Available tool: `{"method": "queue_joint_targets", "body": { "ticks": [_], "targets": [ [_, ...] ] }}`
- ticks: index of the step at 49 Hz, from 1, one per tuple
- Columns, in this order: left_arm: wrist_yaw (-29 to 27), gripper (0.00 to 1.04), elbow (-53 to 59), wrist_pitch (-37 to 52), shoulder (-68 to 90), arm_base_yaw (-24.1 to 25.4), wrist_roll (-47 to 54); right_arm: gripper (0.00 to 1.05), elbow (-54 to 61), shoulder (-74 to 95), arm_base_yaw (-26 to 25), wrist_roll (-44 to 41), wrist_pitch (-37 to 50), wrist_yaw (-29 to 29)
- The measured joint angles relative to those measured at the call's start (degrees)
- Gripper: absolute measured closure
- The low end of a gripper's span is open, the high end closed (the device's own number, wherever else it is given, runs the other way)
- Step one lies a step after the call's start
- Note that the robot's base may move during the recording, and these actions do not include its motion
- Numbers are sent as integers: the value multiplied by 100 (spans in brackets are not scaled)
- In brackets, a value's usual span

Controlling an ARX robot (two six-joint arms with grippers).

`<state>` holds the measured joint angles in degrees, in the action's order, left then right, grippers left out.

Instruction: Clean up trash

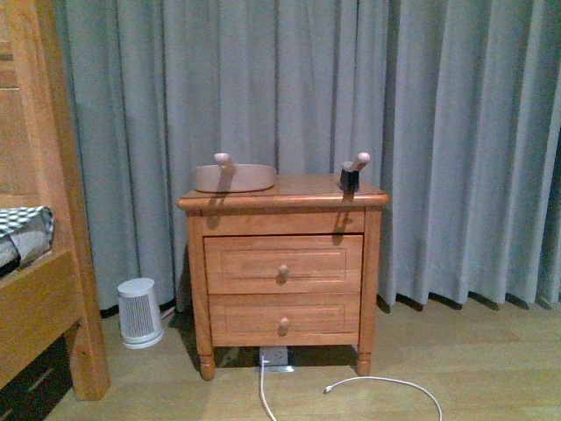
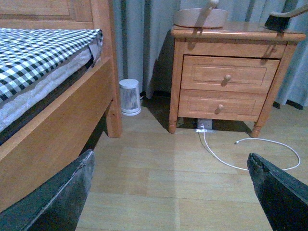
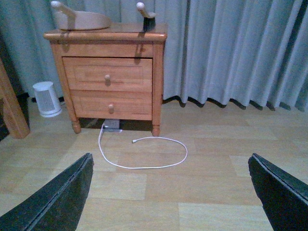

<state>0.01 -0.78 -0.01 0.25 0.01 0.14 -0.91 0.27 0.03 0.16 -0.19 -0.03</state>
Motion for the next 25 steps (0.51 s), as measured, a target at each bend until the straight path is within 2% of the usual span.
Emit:
{"method": "queue_joint_targets", "body": {
  "ticks": [25],
  "targets": [
    [0, 8, 0, 2, 0, 0, 0, 7, 0, 0, 0, 0, 0, 0]
  ]
}}
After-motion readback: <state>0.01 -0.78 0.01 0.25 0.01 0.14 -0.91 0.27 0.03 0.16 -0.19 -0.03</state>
